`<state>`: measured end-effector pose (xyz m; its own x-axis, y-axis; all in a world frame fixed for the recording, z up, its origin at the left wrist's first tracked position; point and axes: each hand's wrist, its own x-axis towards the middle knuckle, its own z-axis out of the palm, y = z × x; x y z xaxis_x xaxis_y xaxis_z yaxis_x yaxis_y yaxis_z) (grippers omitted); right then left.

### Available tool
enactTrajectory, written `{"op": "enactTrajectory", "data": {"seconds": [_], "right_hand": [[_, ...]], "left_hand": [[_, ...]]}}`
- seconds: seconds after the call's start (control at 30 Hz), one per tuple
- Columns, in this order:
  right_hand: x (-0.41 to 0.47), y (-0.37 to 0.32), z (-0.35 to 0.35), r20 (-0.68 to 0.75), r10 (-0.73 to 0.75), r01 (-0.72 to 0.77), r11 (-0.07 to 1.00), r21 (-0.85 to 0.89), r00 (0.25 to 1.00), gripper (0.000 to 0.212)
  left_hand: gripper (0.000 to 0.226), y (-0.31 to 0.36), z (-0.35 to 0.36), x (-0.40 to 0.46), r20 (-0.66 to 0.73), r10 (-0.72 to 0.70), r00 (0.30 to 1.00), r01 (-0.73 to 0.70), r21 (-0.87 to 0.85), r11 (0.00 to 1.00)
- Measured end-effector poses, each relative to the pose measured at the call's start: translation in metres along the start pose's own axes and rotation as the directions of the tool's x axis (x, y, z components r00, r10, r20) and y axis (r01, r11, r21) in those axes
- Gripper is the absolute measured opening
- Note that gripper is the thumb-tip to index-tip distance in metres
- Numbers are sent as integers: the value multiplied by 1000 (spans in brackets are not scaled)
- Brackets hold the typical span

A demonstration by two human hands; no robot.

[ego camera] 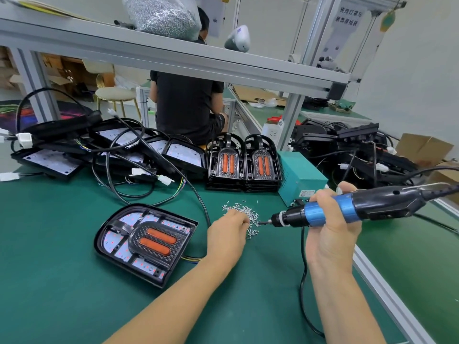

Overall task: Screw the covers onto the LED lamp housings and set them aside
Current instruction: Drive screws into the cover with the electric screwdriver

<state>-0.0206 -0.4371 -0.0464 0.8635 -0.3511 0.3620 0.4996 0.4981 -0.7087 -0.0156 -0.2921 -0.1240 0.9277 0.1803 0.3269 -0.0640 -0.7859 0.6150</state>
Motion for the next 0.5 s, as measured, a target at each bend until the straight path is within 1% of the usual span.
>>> {"op": "enactTrajectory", "data": {"seconds": [0.03,0.1,0.17,0.27,0.33,0.4,0.47,0.5], "right_hand": [[0,0,1,0,1,-1,1000,6,1000,37],[1,-1,4,-7,9,-8,1000,19,1000,36],[1,-3,7,-4,18,-18,999,35,1000,35],[1,-6,14,27,38,-41,996,84,999,34],[-1,-6,22,44,56,-61,990,128,997,34],[-4,-5,32,71,87,-99,977,191,994,33],[-7,-4,43,105,119,-141,962,235,987,32],[-9,-3,49,115,127,-151,959,241,985,31]], "left_hand": [[14,4,-4,-1,-23,-30,999,29,-61,998],[14,12,-16,-2,-38,-111,993,97,-269,958],[16,18,-33,-1,-26,-169,985,136,-484,864],[20,14,-65,1,10,-184,983,140,-687,713],[20,3,-87,2,30,-183,983,141,-759,636],[18,-10,-105,1,48,-194,980,154,-799,582],[15,-22,-118,0,73,-206,976,178,-810,559],[14,-27,-121,0,89,-205,975,192,-803,565]]}}
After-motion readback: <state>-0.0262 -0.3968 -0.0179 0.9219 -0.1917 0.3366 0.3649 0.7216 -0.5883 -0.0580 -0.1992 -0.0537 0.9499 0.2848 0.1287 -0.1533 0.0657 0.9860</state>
